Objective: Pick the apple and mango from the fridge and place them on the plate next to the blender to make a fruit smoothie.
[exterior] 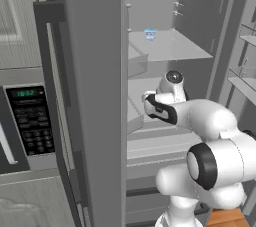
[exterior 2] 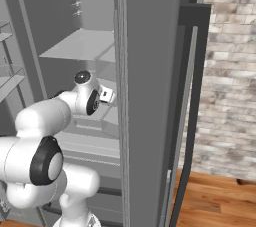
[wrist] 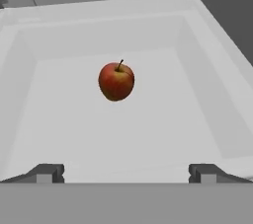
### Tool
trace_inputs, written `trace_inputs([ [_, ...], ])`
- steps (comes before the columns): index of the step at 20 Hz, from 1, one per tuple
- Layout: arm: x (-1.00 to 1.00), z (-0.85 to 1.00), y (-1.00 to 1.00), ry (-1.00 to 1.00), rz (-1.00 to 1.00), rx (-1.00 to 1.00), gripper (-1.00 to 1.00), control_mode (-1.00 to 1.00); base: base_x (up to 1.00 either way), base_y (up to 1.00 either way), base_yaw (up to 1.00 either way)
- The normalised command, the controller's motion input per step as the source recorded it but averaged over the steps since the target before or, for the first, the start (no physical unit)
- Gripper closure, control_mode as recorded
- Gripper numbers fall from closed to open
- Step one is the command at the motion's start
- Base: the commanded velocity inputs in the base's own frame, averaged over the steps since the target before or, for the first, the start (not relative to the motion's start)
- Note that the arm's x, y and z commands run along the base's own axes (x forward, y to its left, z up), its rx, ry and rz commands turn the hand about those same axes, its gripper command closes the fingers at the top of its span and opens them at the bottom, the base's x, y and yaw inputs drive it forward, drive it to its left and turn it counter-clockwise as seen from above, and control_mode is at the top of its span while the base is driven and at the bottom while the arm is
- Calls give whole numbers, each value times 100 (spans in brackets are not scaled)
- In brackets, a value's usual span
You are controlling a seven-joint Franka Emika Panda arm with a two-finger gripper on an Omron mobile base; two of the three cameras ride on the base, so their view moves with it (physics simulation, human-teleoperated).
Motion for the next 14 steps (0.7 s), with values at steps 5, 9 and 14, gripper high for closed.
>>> trace_inputs([
  [5,34,-27,0,10,0,0,-100,-100,0,0,0],
  [9,28,-3,0,8,0,0,-100,-100,0,0,0],
  [14,30,-13,0,5,0,0,-100,-100,0,0,0],
])
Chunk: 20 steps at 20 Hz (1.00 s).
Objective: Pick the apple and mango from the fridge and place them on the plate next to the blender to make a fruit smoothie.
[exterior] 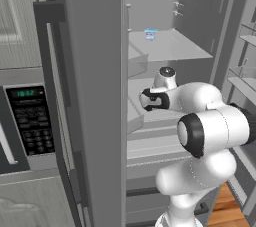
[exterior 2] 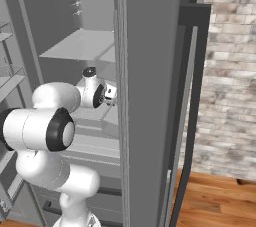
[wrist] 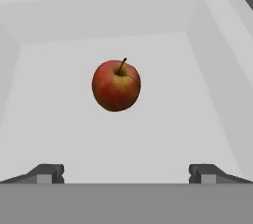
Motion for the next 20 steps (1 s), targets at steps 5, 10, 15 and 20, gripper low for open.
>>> trace_inputs([
  [5,31,-31,0,2,0,0,-100,-100,0,0,0],
  [10,35,-28,0,1,0,0,-100,-100,0,0,0],
  [15,30,-22,1,1,0,0,-100,-100,0,0,0],
  [20,37,-7,1,1,0,0,-100,-100,0,0,0],
])
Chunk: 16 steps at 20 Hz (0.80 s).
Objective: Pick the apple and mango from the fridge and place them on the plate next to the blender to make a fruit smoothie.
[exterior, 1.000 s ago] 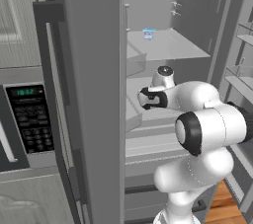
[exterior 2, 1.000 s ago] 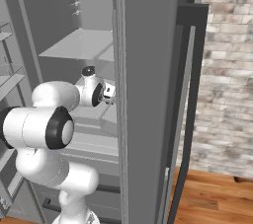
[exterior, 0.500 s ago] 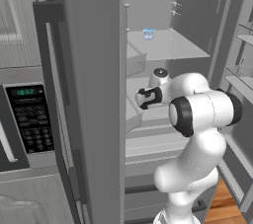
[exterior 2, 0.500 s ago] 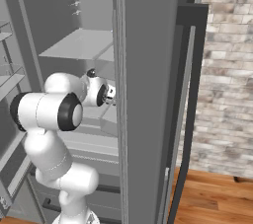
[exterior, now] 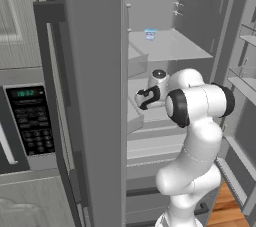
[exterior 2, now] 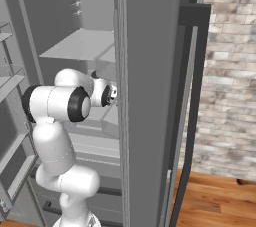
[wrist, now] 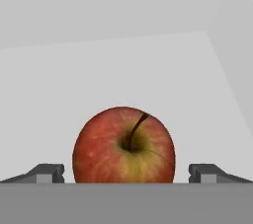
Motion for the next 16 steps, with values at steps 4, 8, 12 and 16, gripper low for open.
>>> trace_inputs([
  [4,35,-8,0,0,0,0,-100,-100,0,0,0],
  [8,18,-23,0,1,0,0,-100,-100,0,0,0],
  [12,0,-54,0,1,0,0,100,-100,0,0,0],
  [16,0,-29,0,0,0,0,100,-100,0,0,0],
])
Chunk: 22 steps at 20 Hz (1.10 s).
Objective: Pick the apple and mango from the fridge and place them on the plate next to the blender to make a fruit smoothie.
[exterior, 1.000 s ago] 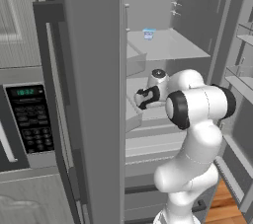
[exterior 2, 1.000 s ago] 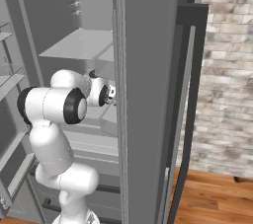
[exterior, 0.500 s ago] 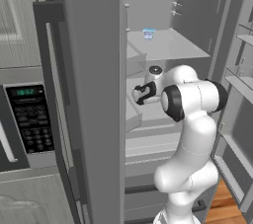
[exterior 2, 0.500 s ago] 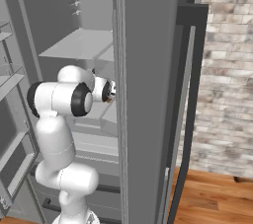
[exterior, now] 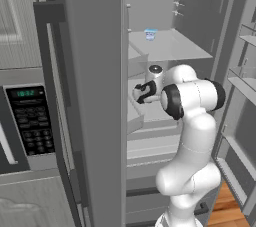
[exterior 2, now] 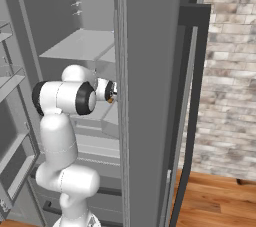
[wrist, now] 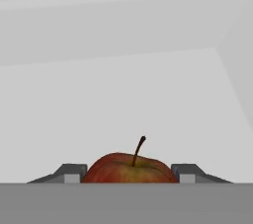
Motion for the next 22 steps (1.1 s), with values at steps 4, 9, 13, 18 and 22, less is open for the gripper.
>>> trace_inputs([
  [4,0,0,0,-1,0,0,100,-100,0,0,0],
  [9,-20,-1,0,-4,0,0,100,-100,0,0,0],
  [13,-59,0,0,-13,0,0,100,-100,0,0,0],
  [18,-100,21,0,-35,0,0,100,-100,0,0,0],
  [22,-100,83,0,-23,0,0,100,-100,0,0,0],
])
